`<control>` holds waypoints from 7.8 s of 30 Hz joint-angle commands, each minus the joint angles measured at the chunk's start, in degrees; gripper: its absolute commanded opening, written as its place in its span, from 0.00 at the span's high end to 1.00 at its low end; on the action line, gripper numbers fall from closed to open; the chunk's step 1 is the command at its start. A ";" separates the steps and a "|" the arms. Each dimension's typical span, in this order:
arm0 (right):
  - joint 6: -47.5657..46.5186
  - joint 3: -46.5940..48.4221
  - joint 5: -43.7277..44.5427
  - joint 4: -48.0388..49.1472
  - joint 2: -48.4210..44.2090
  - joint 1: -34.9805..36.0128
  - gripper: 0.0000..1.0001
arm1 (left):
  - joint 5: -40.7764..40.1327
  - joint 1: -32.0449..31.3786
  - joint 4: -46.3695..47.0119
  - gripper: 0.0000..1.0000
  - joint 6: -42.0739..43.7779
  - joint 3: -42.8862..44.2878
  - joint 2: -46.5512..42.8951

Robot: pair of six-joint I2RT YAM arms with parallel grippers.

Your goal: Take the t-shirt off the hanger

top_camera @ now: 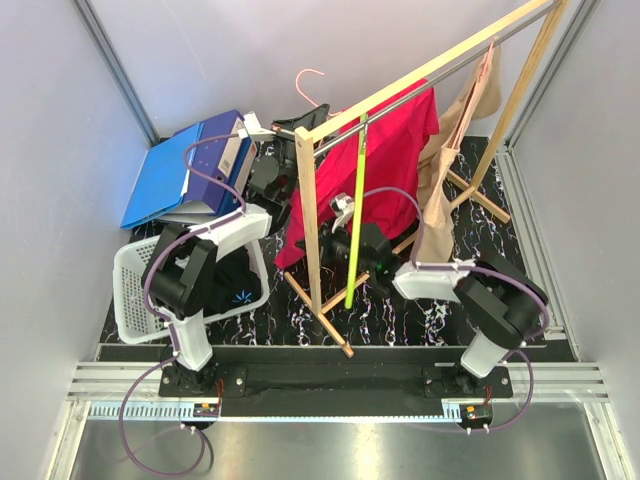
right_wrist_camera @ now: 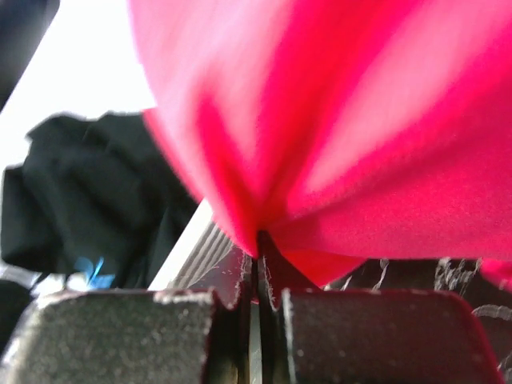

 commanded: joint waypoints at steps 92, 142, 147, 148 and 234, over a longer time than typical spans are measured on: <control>23.24 -15.98 2.75 -52.94 -59.64 -8.46 0.06 | 62.48 22.20 -43.12 1.00 16.34 -25.09 -33.44; 14.55 -26.45 -0.68 -37.71 -71.48 -8.38 1.00 | 62.15 11.83 -50.55 0.71 20.43 -18.70 -32.74; 12.44 -24.16 5.30 -52.04 -82.30 -8.46 1.00 | 57.66 11.91 -53.37 0.37 22.30 -18.07 -33.80; 12.26 -23.90 6.00 -53.71 -83.62 -8.38 1.00 | 57.31 11.91 -54.25 0.36 23.70 -17.81 -33.97; -11.82 21.79 22.36 -89.49 -70.73 -8.46 1.00 | 40.08 14.02 -79.31 0.71 33.46 5.31 -41.88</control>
